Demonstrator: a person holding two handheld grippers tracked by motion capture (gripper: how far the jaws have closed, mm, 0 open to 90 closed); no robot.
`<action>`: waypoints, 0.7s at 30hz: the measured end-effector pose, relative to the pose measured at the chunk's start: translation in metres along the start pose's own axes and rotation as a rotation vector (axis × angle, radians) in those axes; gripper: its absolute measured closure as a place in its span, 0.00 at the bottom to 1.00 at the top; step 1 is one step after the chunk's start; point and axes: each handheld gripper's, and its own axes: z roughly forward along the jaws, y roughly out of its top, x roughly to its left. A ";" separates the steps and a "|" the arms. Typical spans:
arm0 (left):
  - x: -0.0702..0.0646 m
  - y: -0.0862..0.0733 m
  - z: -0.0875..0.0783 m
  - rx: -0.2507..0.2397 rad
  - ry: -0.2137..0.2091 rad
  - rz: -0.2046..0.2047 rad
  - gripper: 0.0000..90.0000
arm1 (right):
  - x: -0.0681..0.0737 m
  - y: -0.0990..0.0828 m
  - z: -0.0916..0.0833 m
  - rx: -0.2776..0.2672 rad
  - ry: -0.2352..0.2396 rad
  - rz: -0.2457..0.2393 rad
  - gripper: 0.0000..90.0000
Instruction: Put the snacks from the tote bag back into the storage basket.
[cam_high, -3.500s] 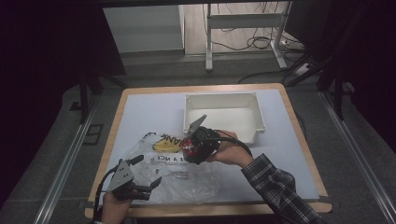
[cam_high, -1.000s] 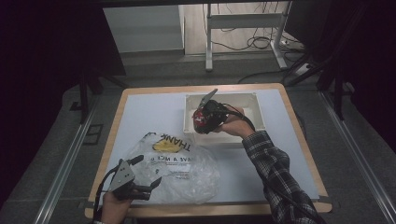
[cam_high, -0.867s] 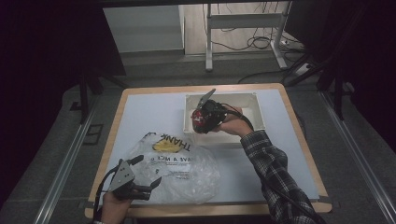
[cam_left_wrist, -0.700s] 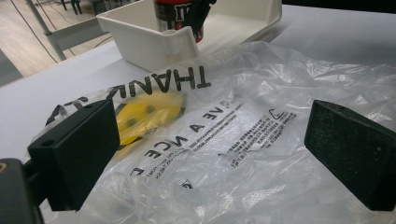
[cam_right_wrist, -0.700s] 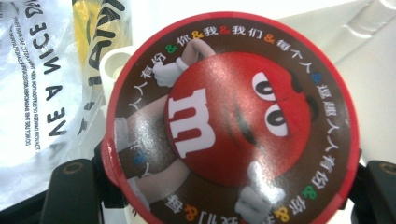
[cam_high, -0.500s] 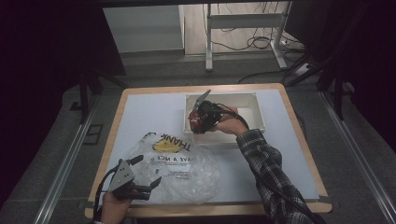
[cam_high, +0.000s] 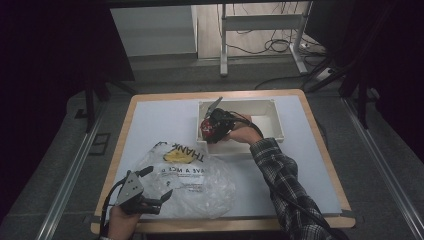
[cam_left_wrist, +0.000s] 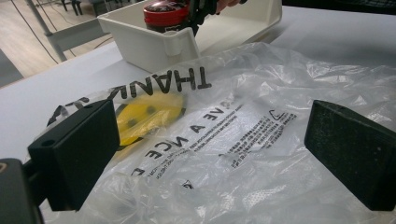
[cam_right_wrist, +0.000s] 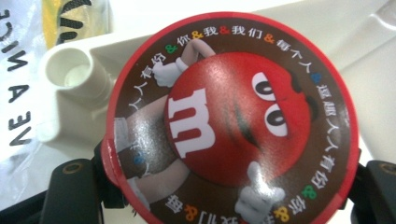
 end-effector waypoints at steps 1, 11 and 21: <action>0.000 0.000 0.000 -0.001 0.000 0.000 0.04 | 0.000 0.000 0.001 0.001 0.000 0.000 0.29; 0.000 0.000 0.000 -0.001 0.000 0.000 0.04 | -0.004 0.000 0.004 -0.003 -0.002 0.002 0.29; 0.000 0.000 0.000 -0.003 -0.001 -0.001 0.04 | -0.005 -0.001 0.011 0.002 0.000 -0.001 0.29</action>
